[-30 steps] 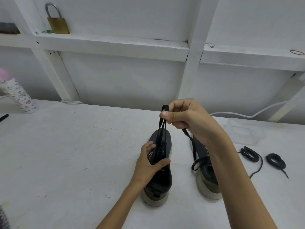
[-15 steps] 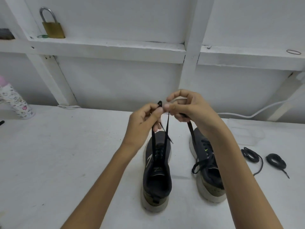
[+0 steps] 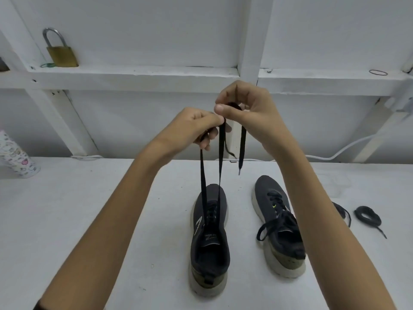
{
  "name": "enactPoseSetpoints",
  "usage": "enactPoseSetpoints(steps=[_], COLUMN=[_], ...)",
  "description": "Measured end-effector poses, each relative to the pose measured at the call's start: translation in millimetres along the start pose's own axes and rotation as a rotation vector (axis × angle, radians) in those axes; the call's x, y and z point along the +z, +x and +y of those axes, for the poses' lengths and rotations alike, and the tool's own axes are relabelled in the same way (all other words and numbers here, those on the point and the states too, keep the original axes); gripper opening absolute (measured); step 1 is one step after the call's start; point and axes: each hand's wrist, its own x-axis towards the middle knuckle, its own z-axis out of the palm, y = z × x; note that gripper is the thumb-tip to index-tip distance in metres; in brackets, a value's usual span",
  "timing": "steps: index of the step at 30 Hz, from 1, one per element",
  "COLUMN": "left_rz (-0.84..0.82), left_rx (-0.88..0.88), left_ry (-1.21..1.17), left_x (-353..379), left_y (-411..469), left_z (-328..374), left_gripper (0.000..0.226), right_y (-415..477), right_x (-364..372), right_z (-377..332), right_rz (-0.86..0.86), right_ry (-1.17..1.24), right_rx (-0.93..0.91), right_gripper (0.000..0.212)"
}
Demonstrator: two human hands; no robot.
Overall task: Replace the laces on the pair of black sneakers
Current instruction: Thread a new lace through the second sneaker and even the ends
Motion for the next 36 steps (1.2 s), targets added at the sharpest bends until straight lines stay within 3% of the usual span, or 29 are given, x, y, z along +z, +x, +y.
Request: enactPoseSetpoints(steps=[3,8,11,14,22,26,29,36], left_rz=[-0.054,0.045,0.076,0.087,0.065,0.187,0.286,0.268], left_rx=[0.013,-0.078,-0.120,-0.126,-0.098,-0.051,0.027,0.131], left_ry=[0.057,-0.066,-0.139,-0.187,-0.079,0.029,0.107,0.242], left_x=[-4,-3,0,3,3,3,3,9], left_y=[1,3,2,1,-4,-5,-7,-13], left_z=[2,-5,-7,-8,-7,-13,-20,-32], left_gripper=[0.030,0.039,0.036,0.031,0.029,0.012,0.012,0.011], right_y=[5,-4,-10,-15,-18,-20,-22,-26], right_x=[1,3,5,11,11,10,5,-1], right_z=[9,18,18,21,21,23,26,18], right_rz=[0.032,0.310,0.168,0.052,0.160,0.195,0.084,-0.083], right_ry=[-0.137,-0.162,-0.073,-0.083,-0.056,-0.077,-0.185,0.212], right_rx=[-0.042,-0.061,0.031,0.102,0.086,0.147,0.252,0.473], right_gripper=[0.015,0.026,0.016,0.020,0.014,0.011,0.006,0.024])
